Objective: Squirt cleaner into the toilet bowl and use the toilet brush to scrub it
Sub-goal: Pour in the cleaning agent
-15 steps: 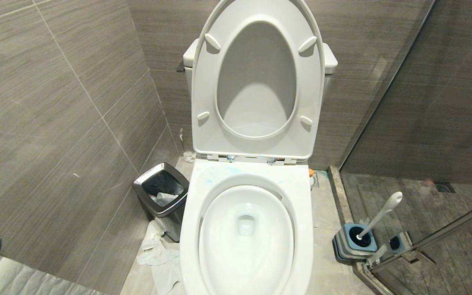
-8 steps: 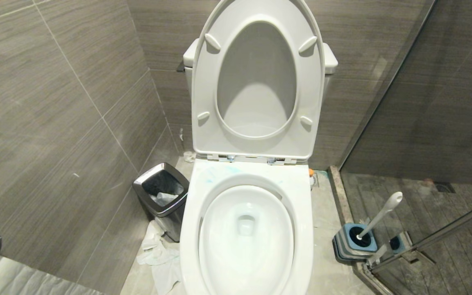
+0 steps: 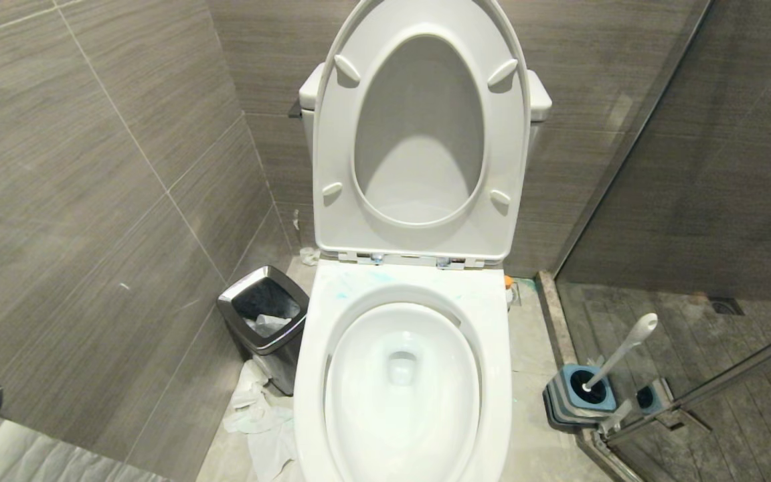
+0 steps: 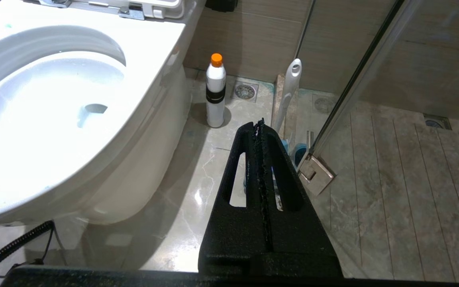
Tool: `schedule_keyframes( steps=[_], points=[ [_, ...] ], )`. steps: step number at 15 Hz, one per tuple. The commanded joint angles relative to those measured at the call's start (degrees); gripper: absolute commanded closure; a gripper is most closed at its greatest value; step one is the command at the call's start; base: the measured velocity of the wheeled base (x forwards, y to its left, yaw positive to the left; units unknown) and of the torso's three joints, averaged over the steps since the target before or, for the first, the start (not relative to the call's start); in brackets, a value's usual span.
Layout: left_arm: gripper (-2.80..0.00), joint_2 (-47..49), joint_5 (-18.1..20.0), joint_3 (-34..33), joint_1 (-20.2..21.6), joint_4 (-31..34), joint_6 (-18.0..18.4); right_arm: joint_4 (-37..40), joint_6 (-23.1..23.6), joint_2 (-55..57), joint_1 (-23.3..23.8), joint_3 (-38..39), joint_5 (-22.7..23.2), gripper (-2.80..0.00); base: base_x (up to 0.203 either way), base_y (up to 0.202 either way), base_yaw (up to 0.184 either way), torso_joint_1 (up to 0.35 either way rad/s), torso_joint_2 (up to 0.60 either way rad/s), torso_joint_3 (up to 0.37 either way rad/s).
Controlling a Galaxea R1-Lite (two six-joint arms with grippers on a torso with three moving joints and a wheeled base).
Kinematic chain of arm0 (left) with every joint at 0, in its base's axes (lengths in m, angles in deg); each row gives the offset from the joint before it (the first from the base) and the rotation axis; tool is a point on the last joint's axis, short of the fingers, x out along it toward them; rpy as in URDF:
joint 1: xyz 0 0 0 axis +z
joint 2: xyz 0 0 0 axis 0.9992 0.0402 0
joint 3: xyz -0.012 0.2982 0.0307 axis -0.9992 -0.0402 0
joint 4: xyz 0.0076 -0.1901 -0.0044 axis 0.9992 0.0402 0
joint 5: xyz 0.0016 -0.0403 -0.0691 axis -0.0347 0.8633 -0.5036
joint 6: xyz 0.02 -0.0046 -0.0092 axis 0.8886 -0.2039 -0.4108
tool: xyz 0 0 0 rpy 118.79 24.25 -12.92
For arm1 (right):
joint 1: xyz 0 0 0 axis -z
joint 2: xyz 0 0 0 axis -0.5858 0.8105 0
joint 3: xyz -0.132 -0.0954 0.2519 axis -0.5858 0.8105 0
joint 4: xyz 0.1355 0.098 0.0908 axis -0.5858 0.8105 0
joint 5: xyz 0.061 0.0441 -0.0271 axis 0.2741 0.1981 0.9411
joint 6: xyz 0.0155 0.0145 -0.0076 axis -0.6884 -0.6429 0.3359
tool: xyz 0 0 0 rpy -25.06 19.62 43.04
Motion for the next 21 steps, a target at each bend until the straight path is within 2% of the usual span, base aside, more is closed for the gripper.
schedule_keyframes(
  steps=[1,4,7,8,10,14,17,18,21],
  points=[
    [0.00,0.07,0.33,-0.46,0.02,-2.04,-0.65,-0.05,0.01,-0.04,-0.01,0.70,0.03,0.00,0.000,0.000,0.000,0.000,0.00,0.000],
    [0.00,0.07,3.87,-0.46,0.02,-4.60,-1.12,-0.05,0.01,-0.04,-0.01,0.70,0.03,0.00,0.000,0.000,0.000,0.000,0.00,0.000],
    [0.00,0.07,5.30,-0.46,0.02,-3.83,-1.20,-0.03,0.01,-0.04,-0.01,0.70,0.04,0.00,0.000,0.000,0.000,0.000,0.00,0.000],
    [0.00,0.07,5.20,-0.46,0.02,-1.95,-0.82,-0.05,0.10,-0.04,-0.01,0.70,0.03,0.00,0.000,0.000,0.000,0.000,0.00,0.000],
    [0.00,0.07,4.47,-0.46,0.02,5.82,0.29,-0.05,0.01,-0.04,-0.01,0.70,0.03,0.00,0.000,0.000,0.000,0.000,0.00,0.000],
    [0.00,0.07,-5.25,-0.46,0.02,23.52,2.09,0.04,0.10,-0.04,-0.01,0.70,0.03,0.00,0.000,0.000,0.000,0.000,0.00,0.000],
    [0.00,0.07,-14.92,-0.46,0.02,32.14,2.95,-0.05,0.01,-0.04,-0.01,0.70,0.03,0.00,0.000,0.000,0.000,0.000,0.00,0.000],
    [0.00,0.07,-16.90,-0.46,0.02,34.60,3.82,-0.01,0.05,-0.04,-0.01,0.70,0.03,0.00,0.000,0.000,0.000,0.000,0.00,0.000],
    [0.00,0.07,-17.20,-0.39,0.02,37.12,4.72,-0.05,0.03,-0.04,-0.01,0.70,0.03,0.00,0.000,0.000,0.000,0.000,0.00,0.000]
  ],
)
